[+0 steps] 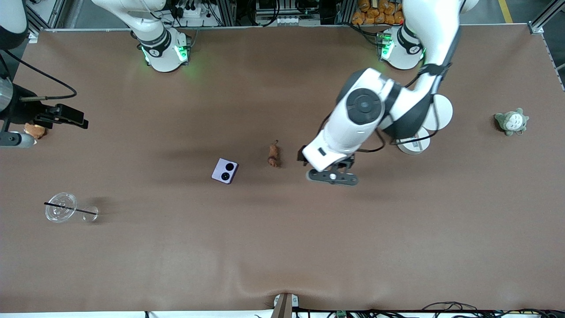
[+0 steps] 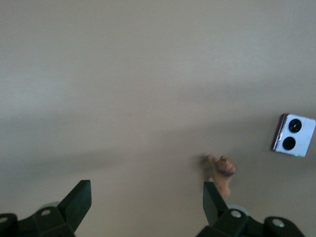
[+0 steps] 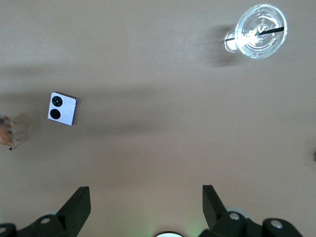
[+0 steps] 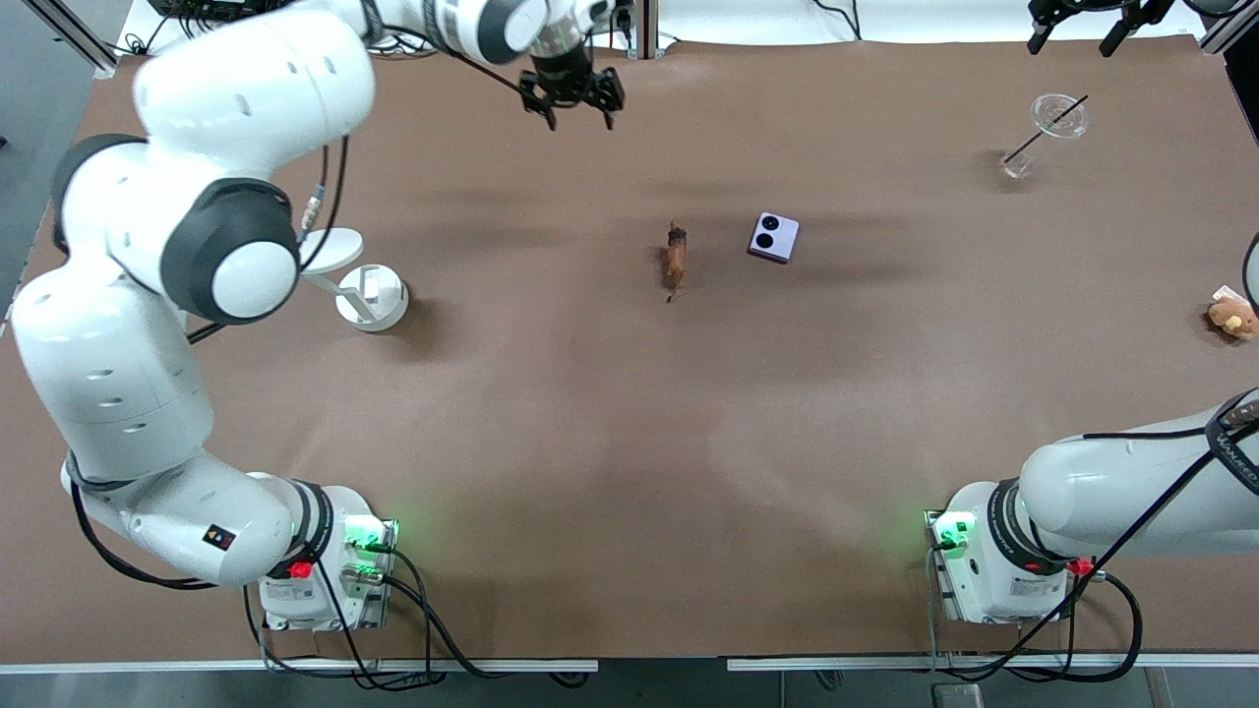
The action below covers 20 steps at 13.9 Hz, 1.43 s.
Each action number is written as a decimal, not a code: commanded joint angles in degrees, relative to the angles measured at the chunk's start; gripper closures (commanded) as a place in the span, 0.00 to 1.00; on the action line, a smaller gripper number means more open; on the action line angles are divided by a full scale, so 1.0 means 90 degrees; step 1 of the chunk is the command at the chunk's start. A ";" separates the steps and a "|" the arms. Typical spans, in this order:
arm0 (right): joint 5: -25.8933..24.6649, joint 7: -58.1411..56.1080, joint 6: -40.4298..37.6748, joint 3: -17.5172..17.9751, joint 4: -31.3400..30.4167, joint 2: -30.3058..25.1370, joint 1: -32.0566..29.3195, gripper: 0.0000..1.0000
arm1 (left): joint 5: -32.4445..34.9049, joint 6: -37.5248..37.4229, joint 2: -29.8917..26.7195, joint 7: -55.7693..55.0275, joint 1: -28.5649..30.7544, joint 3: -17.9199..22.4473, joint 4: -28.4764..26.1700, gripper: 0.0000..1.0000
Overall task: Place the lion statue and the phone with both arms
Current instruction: 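Lower the left gripper over the lion while the right gripper reaches the phone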
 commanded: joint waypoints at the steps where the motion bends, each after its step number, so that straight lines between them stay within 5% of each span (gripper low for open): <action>1: 0.0115 -0.0009 -0.0105 0.0096 0.0036 0.0214 -0.0063 0.00 | -0.0071 0.0305 0.0374 -0.0132 -0.0117 0.0035 0.0264 0.00; 8: 0.0115 0.0088 0.0080 0.0106 0.0055 0.0840 0.0298 0.00 | -0.0062 0.1009 0.0785 -0.1099 -0.0712 0.0083 0.0273 0.00; 14: 0.0018 0.2293 0.0402 0.0116 0.0114 0.0927 0.0942 0.00 | -0.0042 0.1166 0.1253 -0.1148 -0.1201 0.0161 0.0244 0.00; 20: 0.0008 0.2354 0.0803 0.0106 0.0163 0.1084 0.0944 0.00 | 0.0123 0.1214 0.1683 -0.1802 -0.1776 0.0327 0.0254 0.00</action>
